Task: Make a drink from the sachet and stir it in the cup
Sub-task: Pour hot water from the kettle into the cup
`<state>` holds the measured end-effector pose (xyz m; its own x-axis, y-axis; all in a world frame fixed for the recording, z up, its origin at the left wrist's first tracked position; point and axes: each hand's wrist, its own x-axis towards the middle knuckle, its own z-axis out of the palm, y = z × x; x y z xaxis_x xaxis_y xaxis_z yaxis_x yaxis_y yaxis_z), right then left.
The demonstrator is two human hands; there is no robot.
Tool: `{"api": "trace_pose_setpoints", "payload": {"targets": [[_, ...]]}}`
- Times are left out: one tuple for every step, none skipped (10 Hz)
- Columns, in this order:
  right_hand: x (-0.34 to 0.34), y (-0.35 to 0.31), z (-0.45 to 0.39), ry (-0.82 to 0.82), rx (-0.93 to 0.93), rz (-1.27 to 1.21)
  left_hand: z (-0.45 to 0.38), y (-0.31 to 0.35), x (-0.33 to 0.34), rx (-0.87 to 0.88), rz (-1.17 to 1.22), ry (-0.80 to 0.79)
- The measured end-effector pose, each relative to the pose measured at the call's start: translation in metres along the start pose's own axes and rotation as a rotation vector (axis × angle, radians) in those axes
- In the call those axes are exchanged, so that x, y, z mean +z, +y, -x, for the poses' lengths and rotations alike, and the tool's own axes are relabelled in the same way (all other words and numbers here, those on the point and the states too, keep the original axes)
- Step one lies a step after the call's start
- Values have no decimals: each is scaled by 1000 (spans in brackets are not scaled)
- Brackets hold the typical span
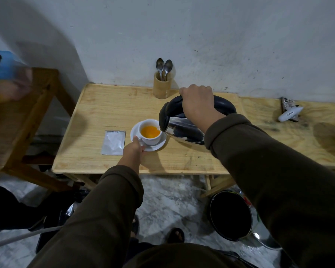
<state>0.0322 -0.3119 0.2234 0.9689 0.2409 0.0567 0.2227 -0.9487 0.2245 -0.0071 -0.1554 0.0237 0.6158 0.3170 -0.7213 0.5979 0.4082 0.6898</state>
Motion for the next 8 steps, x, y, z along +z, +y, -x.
{"api": "trace_pose_setpoints", "payload": {"targets": [[0, 0, 1, -7, -1, 1, 3, 1, -1, 12, 1, -4], [0, 0, 2, -7, -2, -1, 5, 1, 0, 2, 14, -6], [0, 1, 3, -9, -5, -1, 7, 1, 1, -21, 64, 19], [1, 2, 4, -2, 3, -16, 22, 8, -1, -25, -94, 4], [2, 7, 6, -8, 11, -43, 15, 5, -1, 40, -181, 39], [3, 14, 10, -15, 38, -99, 8, 0, 0, 19, -190, 123], [8, 24, 15, -4, 96, -219, 18, -2, 6, 116, -525, 201], [17, 37, 23, 37, 175, -331, 34, -6, 12, 300, -907, 216]]}}
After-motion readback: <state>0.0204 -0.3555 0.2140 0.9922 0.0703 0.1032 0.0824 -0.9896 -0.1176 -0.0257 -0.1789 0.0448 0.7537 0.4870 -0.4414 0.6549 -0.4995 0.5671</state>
